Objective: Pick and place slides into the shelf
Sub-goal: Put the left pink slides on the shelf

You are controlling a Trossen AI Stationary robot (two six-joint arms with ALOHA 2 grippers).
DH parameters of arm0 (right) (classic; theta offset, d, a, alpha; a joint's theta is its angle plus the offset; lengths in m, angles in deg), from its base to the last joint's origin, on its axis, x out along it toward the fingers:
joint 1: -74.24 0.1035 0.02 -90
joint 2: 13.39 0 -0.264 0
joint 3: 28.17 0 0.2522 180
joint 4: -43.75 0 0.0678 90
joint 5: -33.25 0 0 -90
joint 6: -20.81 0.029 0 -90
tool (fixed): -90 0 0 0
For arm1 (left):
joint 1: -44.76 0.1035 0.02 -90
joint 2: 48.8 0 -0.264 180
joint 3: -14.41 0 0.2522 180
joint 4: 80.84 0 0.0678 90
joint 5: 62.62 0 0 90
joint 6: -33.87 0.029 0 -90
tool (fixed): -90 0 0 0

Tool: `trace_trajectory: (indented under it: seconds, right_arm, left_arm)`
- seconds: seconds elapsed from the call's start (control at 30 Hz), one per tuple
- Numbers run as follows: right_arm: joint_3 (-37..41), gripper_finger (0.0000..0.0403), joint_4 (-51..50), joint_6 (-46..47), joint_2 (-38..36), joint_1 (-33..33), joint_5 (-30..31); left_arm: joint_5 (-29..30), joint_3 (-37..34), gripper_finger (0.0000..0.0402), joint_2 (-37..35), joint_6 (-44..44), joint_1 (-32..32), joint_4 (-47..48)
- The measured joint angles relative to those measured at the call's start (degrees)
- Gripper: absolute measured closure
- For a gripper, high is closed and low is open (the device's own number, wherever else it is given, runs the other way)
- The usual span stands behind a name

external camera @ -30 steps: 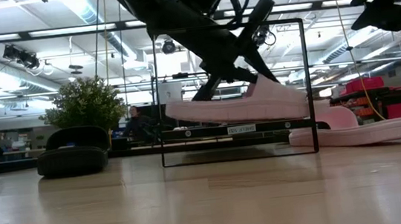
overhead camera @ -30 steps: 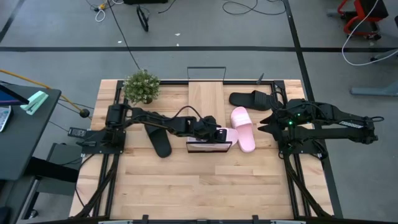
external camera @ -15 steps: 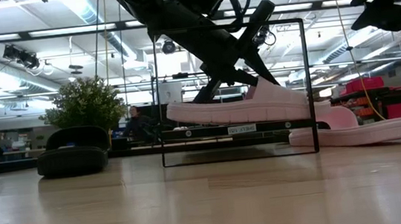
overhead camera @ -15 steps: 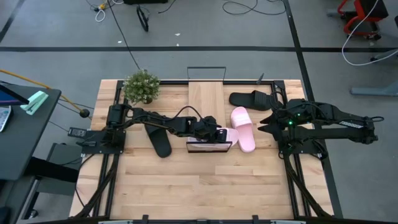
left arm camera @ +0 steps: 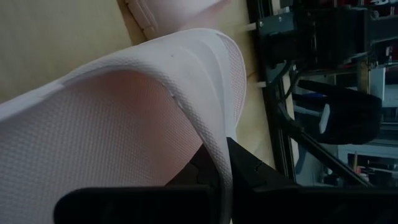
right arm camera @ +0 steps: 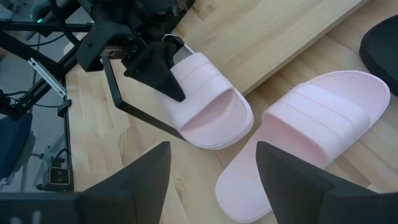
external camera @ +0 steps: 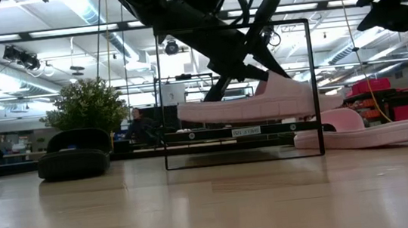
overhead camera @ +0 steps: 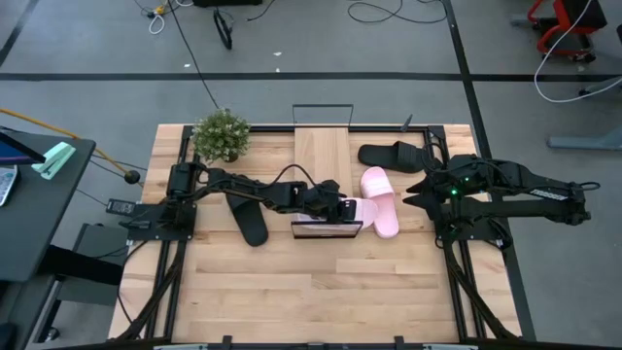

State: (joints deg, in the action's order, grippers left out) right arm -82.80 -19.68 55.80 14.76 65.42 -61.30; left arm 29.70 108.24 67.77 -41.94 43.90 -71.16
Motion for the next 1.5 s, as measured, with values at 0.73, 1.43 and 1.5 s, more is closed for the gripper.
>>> trace_trajectory:
  seconds: [0.73, 1.43, 1.5]
  right_arm:
    - [0.00, 0.0161, 0.00, 0.46, 0.01, 0.00, 0.02]
    - [0.00, 0.0161, -0.02, 0.48, 0.02, 0.00, 0.00]
    - [0.00, 0.0161, -0.02, 0.48, 0.02, 0.00, 0.00]
  left_arm:
    - [0.06, -0.04, 0.0388, 0.00, 0.73, -0.60, 2.60]
    - [-0.14, -0.04, 0.0264, 0.00, -1.41, -0.60, 0.92]
    - [-0.16, -0.04, 0.0249, 0.00, -1.59, -0.58, 1.09]
